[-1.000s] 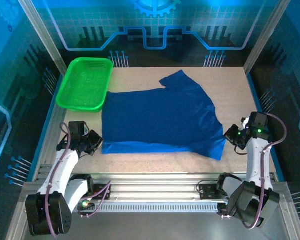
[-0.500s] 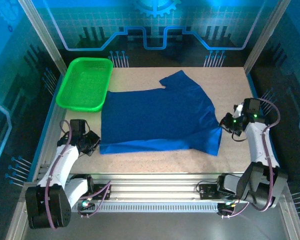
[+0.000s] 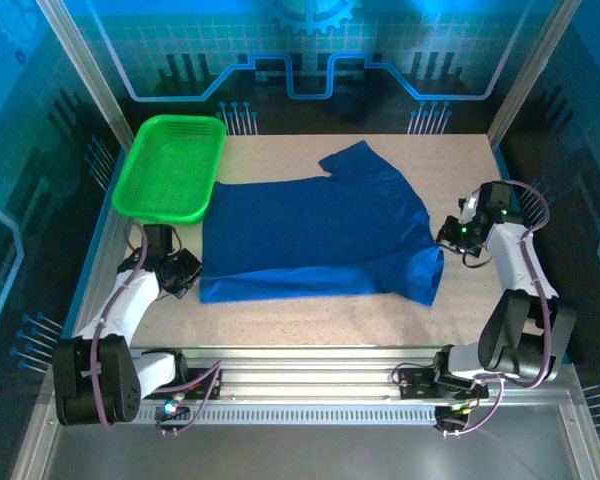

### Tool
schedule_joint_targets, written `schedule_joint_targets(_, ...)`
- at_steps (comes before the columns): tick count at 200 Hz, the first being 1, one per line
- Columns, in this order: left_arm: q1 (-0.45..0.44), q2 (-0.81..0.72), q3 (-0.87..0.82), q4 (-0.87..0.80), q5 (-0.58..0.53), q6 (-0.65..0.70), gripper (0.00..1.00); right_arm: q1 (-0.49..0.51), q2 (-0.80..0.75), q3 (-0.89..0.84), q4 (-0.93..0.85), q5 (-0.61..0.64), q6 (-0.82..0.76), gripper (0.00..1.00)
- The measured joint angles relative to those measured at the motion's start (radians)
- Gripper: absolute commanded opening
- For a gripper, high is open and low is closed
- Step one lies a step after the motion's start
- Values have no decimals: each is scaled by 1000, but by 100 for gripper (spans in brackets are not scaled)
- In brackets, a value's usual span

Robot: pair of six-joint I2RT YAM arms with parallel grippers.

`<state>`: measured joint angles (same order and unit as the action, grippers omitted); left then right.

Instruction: Fold and stack the t-shirts

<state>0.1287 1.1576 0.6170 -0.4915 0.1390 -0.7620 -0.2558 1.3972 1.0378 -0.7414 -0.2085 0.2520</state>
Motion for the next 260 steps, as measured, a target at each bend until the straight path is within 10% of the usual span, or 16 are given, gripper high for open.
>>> schedule_joint_targets(148, -41, 152, 76, 61, 11, 29, 0, 22, 142, 80, 18, 45, -55, 0)
schedule_joint_targets(179, -60, 180, 112, 72, 11, 29, 49, 35, 177, 106, 21, 46, -55, 0)
schedule_joint_targets(260, -230, 118, 161, 13, -36, -8, 73, 125, 401, 367, 10, 79, -90, 7)
